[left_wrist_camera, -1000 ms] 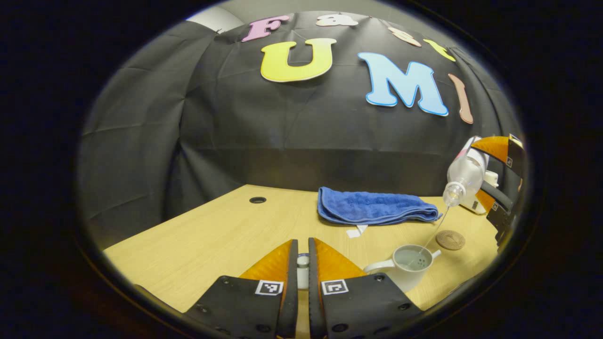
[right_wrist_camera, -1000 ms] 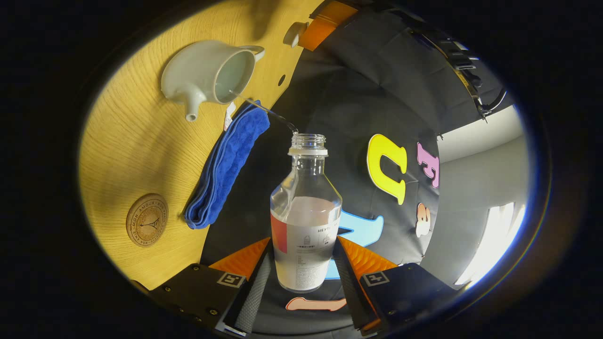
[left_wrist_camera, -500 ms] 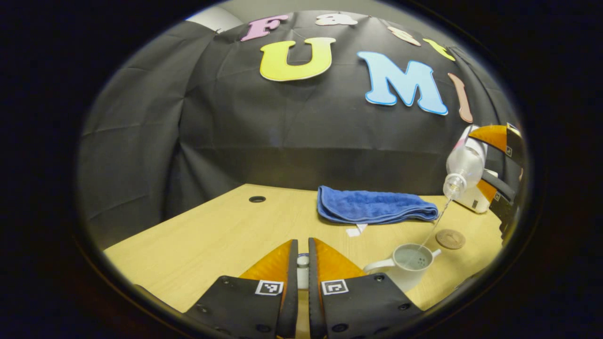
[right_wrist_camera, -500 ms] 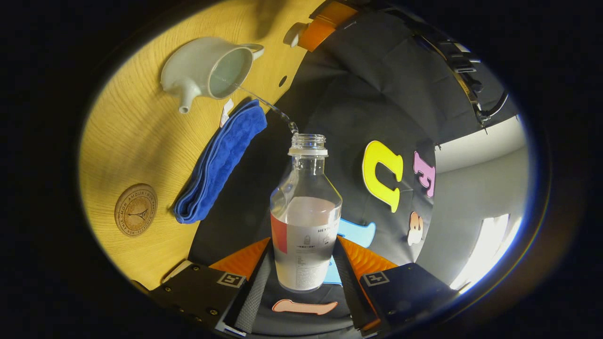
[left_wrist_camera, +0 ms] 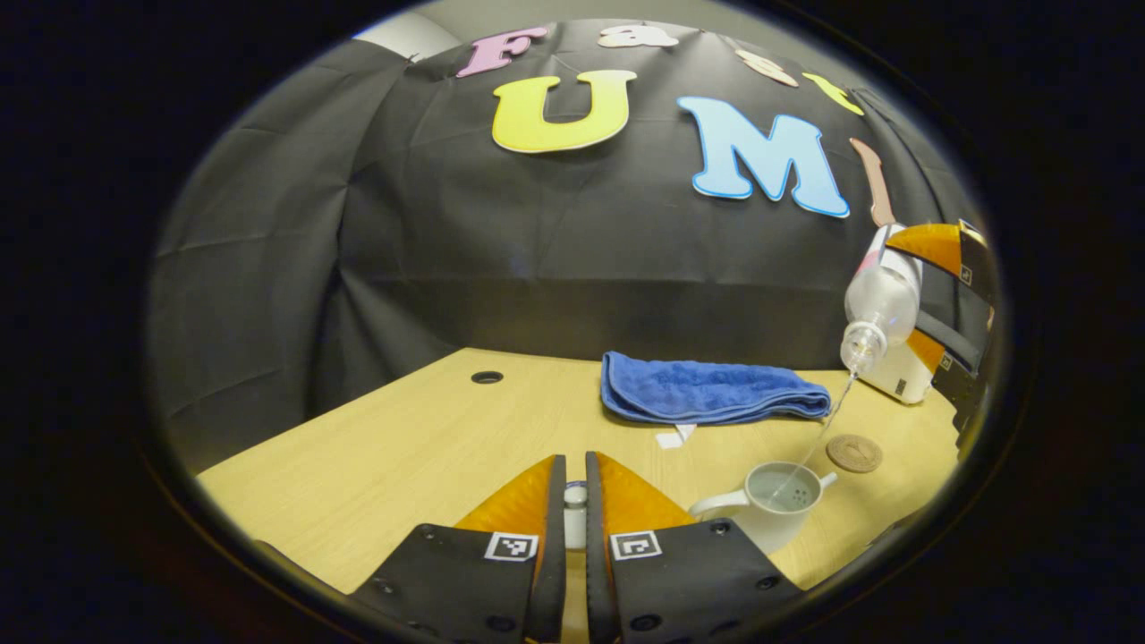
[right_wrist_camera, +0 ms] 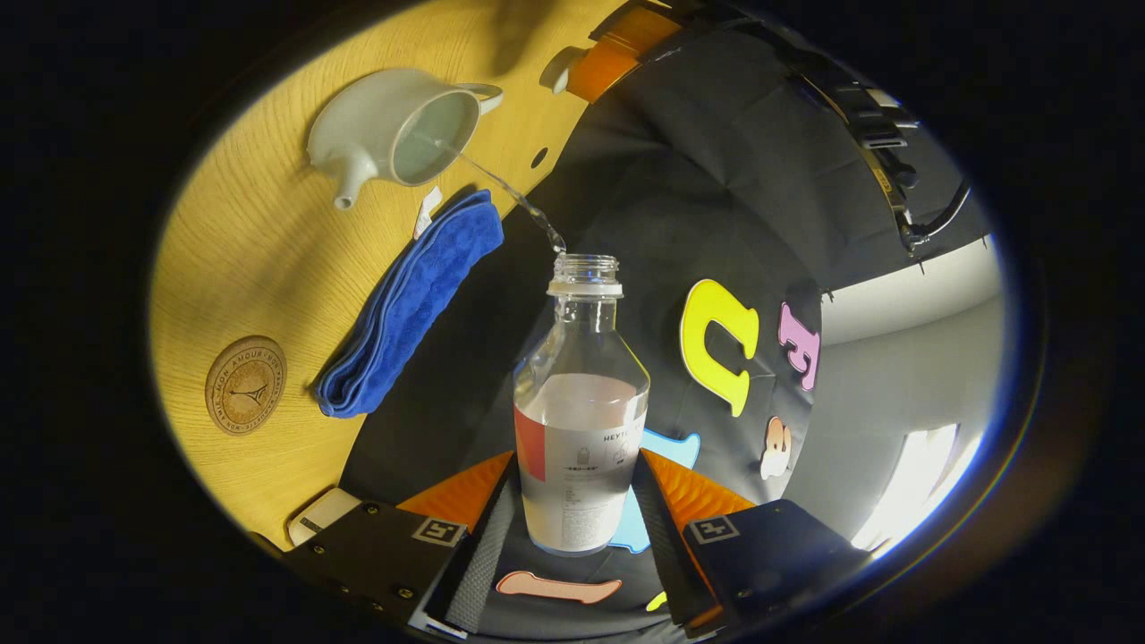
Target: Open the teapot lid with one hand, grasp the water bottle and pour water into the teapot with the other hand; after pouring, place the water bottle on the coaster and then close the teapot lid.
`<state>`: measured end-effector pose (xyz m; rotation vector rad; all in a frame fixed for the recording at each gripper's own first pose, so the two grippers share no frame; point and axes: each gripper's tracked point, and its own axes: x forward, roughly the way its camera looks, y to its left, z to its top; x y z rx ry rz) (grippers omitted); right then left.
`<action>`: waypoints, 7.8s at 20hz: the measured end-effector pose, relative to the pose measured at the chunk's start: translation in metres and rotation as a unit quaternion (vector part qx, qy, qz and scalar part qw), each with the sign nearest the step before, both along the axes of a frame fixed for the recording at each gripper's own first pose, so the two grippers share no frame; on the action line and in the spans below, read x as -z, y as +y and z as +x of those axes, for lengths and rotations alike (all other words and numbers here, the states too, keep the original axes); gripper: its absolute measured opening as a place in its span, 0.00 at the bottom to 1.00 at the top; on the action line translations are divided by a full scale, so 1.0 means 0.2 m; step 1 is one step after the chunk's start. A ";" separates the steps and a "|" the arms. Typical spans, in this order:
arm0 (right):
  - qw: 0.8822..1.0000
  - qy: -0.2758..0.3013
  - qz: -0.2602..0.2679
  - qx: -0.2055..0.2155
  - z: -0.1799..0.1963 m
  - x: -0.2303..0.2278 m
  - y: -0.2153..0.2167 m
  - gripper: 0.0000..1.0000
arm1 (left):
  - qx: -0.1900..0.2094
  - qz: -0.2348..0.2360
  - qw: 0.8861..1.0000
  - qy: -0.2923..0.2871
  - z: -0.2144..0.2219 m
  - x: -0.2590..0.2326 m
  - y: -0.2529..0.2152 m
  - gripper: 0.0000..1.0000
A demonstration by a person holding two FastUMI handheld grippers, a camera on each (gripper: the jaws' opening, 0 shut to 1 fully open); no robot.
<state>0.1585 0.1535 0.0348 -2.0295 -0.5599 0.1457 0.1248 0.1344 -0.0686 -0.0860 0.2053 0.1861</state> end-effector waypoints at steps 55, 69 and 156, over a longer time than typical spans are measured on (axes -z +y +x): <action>0.767 0.360 0.525 0.077 0.09 0.41 -0.19 0.76 | 0.004 -0.002 1.000 0.010 0.00 0.03 -0.01 0.17; 0.529 0.443 0.714 0.118 0.21 0.61 -0.36 0.76 | 0.005 -0.002 1.000 0.018 0.02 0.06 -0.02 0.17; 0.482 0.315 0.815 0.066 -0.79 0.48 -0.55 0.97 | 0.123 0.039 0.989 -0.074 -0.66 -0.09 -0.67 0.31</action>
